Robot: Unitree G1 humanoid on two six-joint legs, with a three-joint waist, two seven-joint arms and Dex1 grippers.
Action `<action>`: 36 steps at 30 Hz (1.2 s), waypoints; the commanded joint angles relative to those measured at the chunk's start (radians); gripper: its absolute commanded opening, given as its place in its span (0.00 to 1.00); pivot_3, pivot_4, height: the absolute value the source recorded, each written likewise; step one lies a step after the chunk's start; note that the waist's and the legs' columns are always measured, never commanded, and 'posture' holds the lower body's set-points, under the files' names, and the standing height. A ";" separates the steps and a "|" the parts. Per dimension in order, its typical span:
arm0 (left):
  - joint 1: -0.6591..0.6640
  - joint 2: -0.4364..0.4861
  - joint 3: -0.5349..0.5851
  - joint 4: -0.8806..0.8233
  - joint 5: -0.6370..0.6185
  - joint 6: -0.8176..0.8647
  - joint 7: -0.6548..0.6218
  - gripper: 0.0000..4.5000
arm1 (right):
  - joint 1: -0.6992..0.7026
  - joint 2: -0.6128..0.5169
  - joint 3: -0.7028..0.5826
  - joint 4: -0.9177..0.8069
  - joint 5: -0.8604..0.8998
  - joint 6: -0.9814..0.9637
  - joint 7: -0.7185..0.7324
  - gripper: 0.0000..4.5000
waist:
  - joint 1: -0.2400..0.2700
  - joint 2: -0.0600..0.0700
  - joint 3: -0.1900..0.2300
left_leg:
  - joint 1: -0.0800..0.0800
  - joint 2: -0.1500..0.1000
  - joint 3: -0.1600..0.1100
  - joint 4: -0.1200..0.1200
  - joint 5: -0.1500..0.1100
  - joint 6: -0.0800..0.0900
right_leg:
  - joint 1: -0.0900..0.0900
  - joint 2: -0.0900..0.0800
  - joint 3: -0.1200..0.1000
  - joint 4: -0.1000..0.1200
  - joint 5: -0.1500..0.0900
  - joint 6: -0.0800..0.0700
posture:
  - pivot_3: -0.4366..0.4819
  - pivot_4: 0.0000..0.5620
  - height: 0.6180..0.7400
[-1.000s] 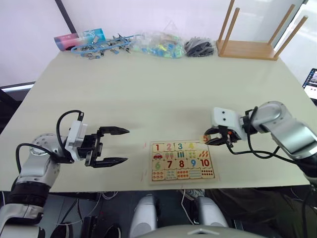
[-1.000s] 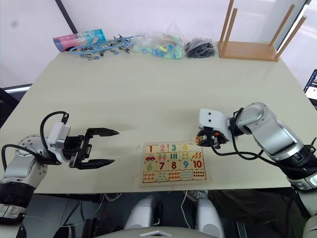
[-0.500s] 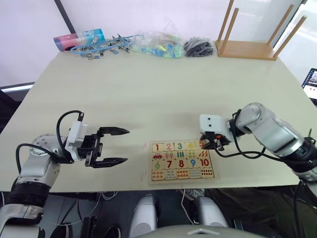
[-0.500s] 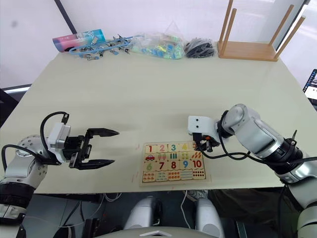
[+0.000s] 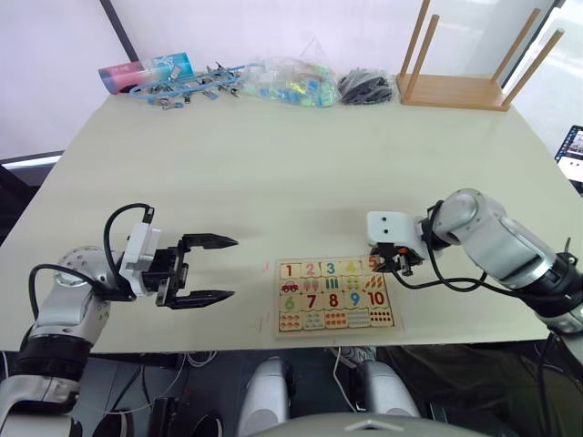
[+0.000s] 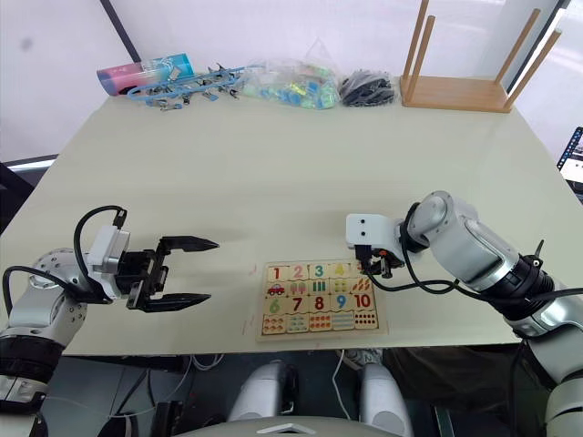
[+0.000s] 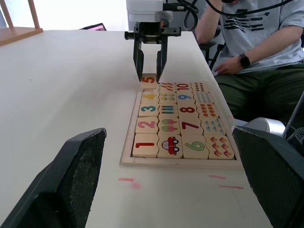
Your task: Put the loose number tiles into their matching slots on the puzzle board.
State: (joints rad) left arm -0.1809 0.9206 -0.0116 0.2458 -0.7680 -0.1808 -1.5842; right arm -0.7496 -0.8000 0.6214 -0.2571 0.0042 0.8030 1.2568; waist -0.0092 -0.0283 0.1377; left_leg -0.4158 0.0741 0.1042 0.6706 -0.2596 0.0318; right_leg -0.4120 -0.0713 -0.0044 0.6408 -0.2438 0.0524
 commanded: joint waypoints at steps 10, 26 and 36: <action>0.004 0.025 0.009 -0.024 -0.020 -0.007 -0.030 1.00 | 0.011 0.001 0.004 -0.019 -0.029 -0.003 0.000 0.21 | 0.000 0.000 0.000 | 0.000 0.000 0.000 0.000 0.000 0.000 | 0.000 0.000 0.000 0.000 0.000 0.000 | 0.48 0.27 0.99; 0.017 0.025 0.016 -0.030 -0.021 -0.007 -0.030 1.00 | 0.014 0.013 0.003 -0.015 -0.043 -0.004 0.006 0.21 | 0.000 0.000 0.000 | 0.000 0.000 0.000 0.000 0.000 0.000 | 0.000 0.000 0.000 0.000 0.000 0.000 | 0.48 0.27 0.99; 0.011 0.023 0.010 -0.025 -0.019 -0.008 -0.030 1.00 | 0.013 0.005 0.001 -0.016 -0.047 -0.010 0.016 0.21 | 0.000 0.000 0.000 | 0.000 0.000 0.000 0.000 0.000 0.000 | 0.000 0.000 0.000 0.000 0.000 0.000 | 0.48 0.27 0.99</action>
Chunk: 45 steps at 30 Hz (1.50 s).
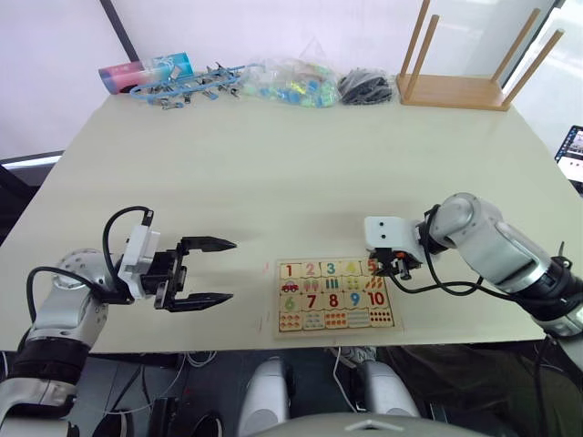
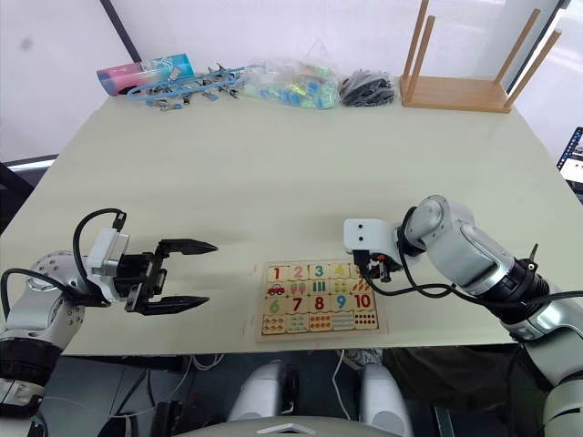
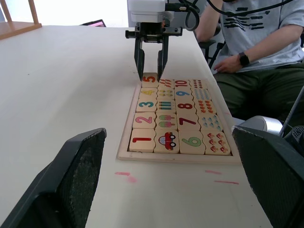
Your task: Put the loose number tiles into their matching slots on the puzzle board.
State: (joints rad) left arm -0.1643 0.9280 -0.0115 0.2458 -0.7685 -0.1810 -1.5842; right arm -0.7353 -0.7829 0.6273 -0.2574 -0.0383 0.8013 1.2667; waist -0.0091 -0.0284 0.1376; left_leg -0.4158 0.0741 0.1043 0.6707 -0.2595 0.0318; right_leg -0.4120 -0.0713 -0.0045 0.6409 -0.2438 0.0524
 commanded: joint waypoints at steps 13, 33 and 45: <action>0.000 0.019 0.012 -0.033 -0.021 -0.004 -0.030 1.00 | -0.005 -0.021 -0.019 -0.013 -0.001 -0.024 0.022 0.74 | 0.000 0.000 0.000 | 0.000 0.000 0.000 0.000 0.000 0.000 | 0.000 0.000 0.000 0.000 0.000 0.000 | 0.48 0.27 0.99; 0.000 0.020 0.012 -0.026 -0.023 -0.008 -0.030 1.00 | 0.215 0.027 -0.376 0.103 0.234 -0.255 -0.057 0.04 | 0.003 -0.002 -0.001 | 0.000 0.000 0.000 0.000 0.000 0.000 | 0.002 0.000 0.000 0.000 0.000 0.000 | 0.48 0.27 0.99; -0.020 0.025 -0.003 -0.017 -0.022 -0.009 -0.030 1.00 | 0.388 0.122 -0.423 0.201 0.250 -0.514 -0.115 0.02 | 0.001 -0.002 -0.001 | 0.001 0.000 -0.001 0.000 0.000 0.000 | 0.003 0.001 0.000 0.000 0.000 0.001 | 0.48 0.27 0.99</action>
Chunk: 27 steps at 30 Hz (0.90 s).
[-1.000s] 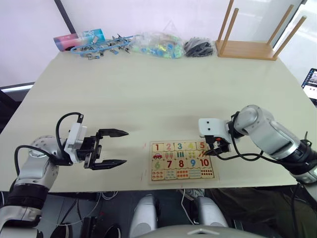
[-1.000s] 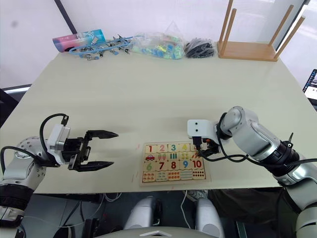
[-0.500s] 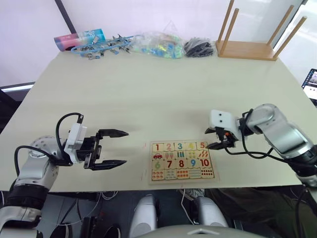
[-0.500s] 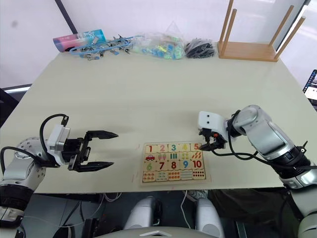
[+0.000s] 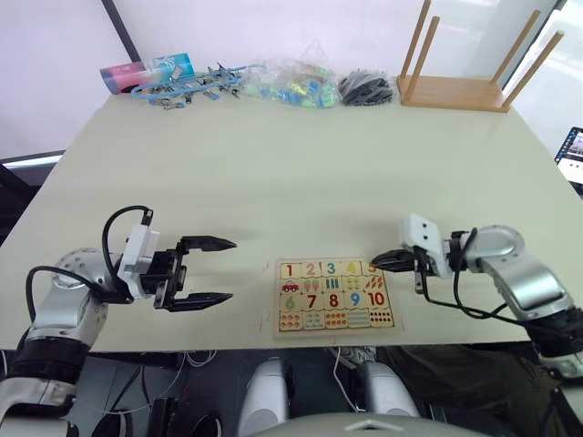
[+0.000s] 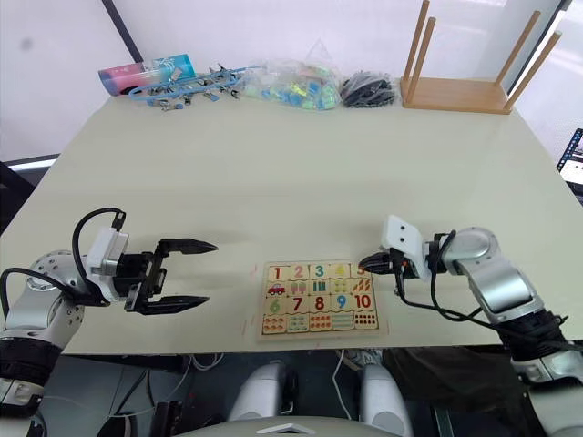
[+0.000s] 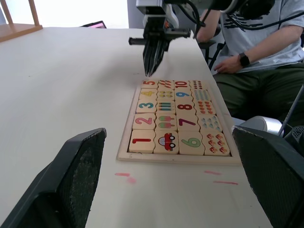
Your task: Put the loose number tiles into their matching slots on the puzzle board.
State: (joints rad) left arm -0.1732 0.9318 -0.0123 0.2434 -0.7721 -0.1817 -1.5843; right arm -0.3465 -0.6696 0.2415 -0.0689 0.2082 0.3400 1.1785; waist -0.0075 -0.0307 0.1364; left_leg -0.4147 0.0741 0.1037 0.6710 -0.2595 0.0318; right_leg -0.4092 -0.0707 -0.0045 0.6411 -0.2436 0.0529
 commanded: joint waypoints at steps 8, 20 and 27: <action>-0.014 0.029 -0.004 -0.012 -0.021 -0.007 -0.030 1.00 | 0.039 0.003 0.006 0.087 -0.046 -0.102 -0.033 0.02 | 0.000 -0.001 -0.001 | 0.000 0.000 0.000 0.000 0.000 0.000 | 0.000 0.000 0.000 0.000 0.000 0.000 | 0.48 0.27 0.99; 0.006 -0.013 0.067 -0.002 0.004 0.026 -0.026 1.00 | 0.081 0.041 -0.132 -0.005 0.101 -0.096 -0.064 0.02 | 0.004 -0.002 -0.001 | 0.000 0.000 0.000 0.000 0.000 0.000 | 0.001 0.000 0.000 0.000 0.000 0.000 | 0.48 0.27 0.99; 0.173 -0.066 0.218 -0.094 -0.003 0.133 0.128 1.00 | 0.248 0.025 -0.317 -0.058 0.147 -0.084 -0.192 0.02 | 0.005 -0.002 -0.001 | 0.000 0.000 0.000 0.000 0.000 0.000 | 0.001 0.000 0.000 0.000 0.000 0.000 | 0.48 0.27 0.99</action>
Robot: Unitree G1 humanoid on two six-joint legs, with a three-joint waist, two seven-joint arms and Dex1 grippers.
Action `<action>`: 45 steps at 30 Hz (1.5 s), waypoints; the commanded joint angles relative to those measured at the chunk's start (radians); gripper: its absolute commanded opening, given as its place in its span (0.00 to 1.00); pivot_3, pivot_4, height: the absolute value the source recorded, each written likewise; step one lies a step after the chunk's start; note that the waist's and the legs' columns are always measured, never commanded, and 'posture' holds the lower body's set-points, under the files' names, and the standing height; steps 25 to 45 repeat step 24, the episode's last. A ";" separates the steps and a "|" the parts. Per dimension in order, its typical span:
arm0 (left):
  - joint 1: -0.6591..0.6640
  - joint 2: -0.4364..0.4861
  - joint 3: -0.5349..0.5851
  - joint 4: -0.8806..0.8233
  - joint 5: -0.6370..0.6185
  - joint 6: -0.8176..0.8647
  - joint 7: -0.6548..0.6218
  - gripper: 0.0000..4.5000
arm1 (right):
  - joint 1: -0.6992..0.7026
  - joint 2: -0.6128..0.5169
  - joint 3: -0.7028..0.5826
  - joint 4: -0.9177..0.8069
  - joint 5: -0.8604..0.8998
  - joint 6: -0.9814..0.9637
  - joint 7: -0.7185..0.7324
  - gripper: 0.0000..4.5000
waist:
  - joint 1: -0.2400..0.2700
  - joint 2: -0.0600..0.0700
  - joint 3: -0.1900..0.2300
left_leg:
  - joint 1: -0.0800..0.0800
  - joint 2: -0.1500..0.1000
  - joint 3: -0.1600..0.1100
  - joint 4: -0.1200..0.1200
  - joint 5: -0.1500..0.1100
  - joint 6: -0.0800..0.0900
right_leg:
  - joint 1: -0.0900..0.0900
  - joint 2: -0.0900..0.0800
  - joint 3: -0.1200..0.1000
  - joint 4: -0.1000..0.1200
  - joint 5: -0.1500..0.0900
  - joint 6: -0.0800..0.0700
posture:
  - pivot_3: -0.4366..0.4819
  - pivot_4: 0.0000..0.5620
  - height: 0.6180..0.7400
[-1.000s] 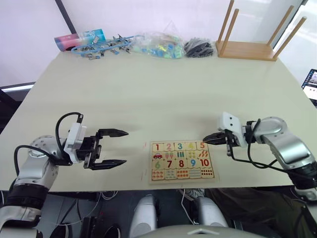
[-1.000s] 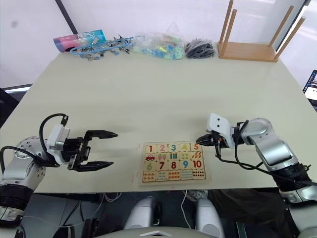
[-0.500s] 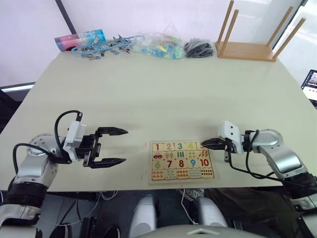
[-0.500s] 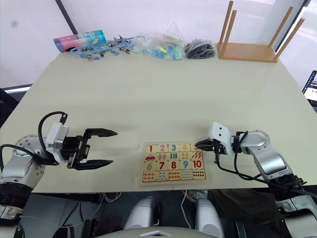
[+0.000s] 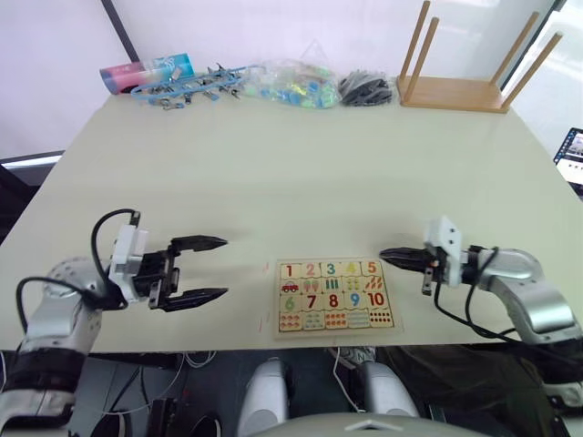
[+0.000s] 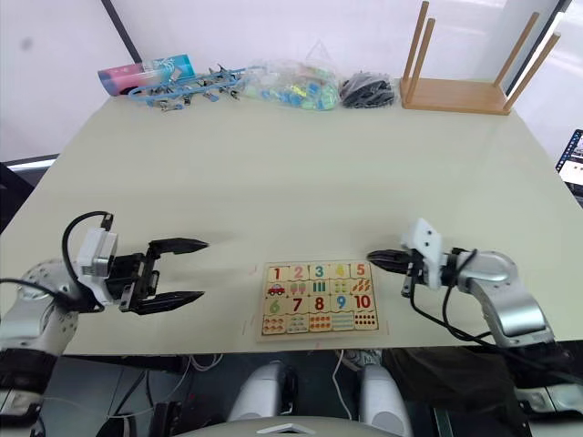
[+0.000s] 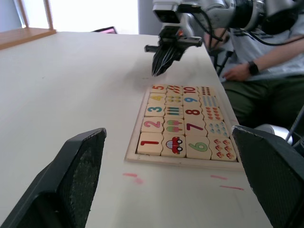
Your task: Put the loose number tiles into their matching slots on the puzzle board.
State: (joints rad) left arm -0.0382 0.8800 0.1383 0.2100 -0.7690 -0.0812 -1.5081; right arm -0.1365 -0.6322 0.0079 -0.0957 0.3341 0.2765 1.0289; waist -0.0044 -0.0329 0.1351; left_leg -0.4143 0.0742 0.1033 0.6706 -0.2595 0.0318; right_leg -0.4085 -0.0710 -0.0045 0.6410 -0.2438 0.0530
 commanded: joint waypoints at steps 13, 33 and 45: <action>0.201 -0.119 0.171 -0.147 0.190 0.092 0.412 1.00 | 0.344 -0.017 -0.377 0.016 0.164 -0.180 0.038 0.80 | 0.016 0.000 0.000 | 0.006 0.000 -0.001 0.000 0.000 0.000 | 0.004 0.000 0.000 0.000 0.000 0.000 | 0.48 0.27 0.99; 0.244 -0.162 0.212 -0.171 0.296 0.097 0.586 1.00 | 0.443 0.063 -0.442 0.140 0.164 -0.399 0.073 0.98 | 0.017 0.001 0.000 | 0.009 0.000 -0.002 -0.001 0.000 0.000 | 0.006 -0.001 0.001 0.000 0.000 -0.001 | 0.48 0.27 0.99; 0.244 -0.162 0.212 -0.171 0.296 0.097 0.586 1.00 | 0.443 0.063 -0.442 0.140 0.164 -0.399 0.073 0.98 | 0.017 0.001 0.000 | 0.009 0.000 -0.002 -0.001 0.000 0.000 | 0.006 -0.001 0.001 0.000 0.000 -0.001 | 0.48 0.27 0.99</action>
